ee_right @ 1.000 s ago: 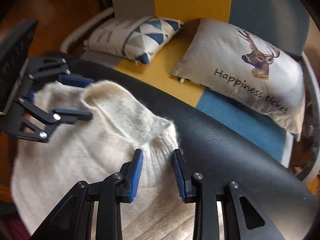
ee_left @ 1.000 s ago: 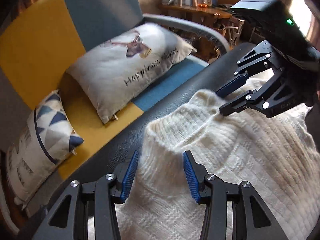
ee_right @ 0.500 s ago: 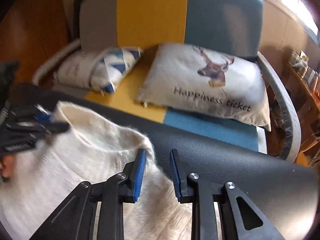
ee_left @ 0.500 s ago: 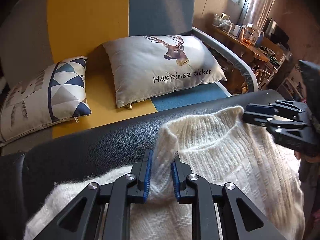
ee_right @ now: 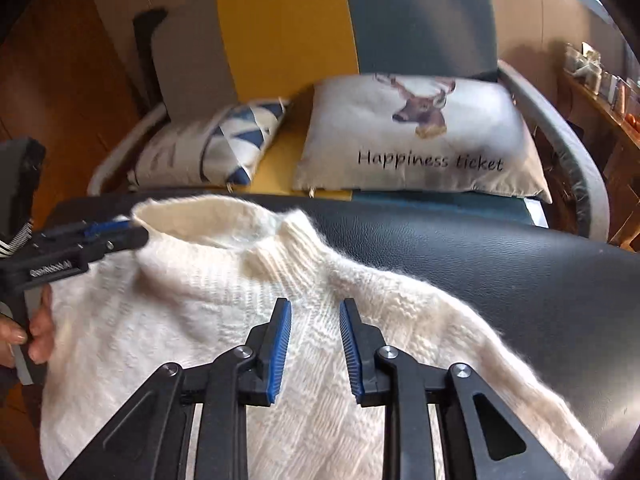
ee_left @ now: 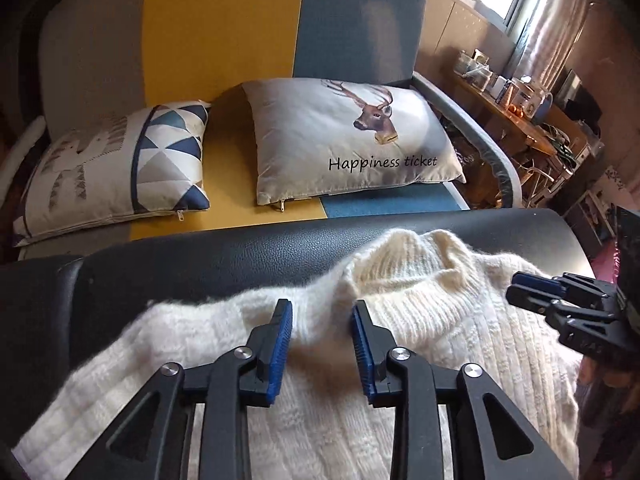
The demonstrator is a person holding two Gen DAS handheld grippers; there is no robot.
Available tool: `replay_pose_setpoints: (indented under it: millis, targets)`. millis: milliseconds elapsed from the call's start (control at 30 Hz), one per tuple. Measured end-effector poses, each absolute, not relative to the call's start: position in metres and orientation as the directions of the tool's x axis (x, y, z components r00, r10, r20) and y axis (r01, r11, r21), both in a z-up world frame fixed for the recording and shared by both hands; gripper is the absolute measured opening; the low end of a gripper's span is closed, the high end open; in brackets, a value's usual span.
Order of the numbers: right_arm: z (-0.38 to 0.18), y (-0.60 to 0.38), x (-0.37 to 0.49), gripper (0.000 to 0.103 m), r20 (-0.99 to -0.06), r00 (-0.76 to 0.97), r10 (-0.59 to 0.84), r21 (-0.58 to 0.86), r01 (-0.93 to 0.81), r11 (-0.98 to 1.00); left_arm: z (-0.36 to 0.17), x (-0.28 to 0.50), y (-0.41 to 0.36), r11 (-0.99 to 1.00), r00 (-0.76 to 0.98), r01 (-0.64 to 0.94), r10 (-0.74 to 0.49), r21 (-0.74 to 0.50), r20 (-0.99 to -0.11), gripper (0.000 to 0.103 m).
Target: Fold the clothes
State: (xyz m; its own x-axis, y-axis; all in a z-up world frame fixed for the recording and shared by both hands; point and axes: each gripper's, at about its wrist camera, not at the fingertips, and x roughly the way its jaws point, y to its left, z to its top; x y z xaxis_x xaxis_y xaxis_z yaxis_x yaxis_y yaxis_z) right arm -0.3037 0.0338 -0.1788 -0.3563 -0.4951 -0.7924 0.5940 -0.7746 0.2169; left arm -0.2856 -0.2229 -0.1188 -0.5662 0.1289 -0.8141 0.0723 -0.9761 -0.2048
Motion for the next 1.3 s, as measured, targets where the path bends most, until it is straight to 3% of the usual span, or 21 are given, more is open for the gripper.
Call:
replay_pose_setpoints:
  millis: [133, 300, 433, 567, 700, 967, 1300]
  targets:
    - [-0.162, 0.084, -0.28, 0.025, -0.739, -0.419, -0.528, 0.31, 0.485, -0.818, -0.11, -0.252, -0.226, -0.962, -0.576, 0.108, 0.146, -0.252, -0.805, 0.036]
    - [-0.165, 0.197, -0.235, 0.025, -0.677, -0.515, -0.526, 0.486, 0.223, -0.845, -0.108, -0.198, -0.222, -0.935, -0.579, 0.13, 0.2, -0.331, -0.791, 0.039]
    - [-0.175, 0.306, -0.182, 0.025, -0.689, -0.6, -0.407, 0.521, -0.02, -0.853, -0.113, -0.159, -0.211, -0.927, -0.561, 0.13, 0.224, -0.352, -0.797, 0.039]
    - [-0.19, 0.425, -0.123, 0.025, -0.658, -0.695, -0.29, 0.638, -0.31, -0.705, -0.12, -0.133, -0.195, -0.913, -0.538, 0.135, 0.259, -0.386, -0.802, 0.04]
    - [-0.21, 0.503, -0.085, 0.028, -0.615, -0.757, -0.22, 0.739, -0.456, -0.495, -0.13, -0.118, -0.172, -0.921, -0.501, 0.117, 0.268, -0.371, -0.823, 0.04]
    - [-0.244, 0.531, -0.091, 0.028, -0.607, -0.76, -0.231, 0.777, -0.507, -0.373, -0.138, -0.105, -0.139, -0.932, -0.481, 0.085, 0.271, -0.352, -0.834, 0.041]
    - [-0.25, 0.534, -0.105, 0.026, -0.59, -0.786, -0.187, 0.783, -0.501, -0.368, -0.141, -0.103, -0.137, -0.921, -0.469, 0.094, 0.293, -0.377, -0.833, 0.042]
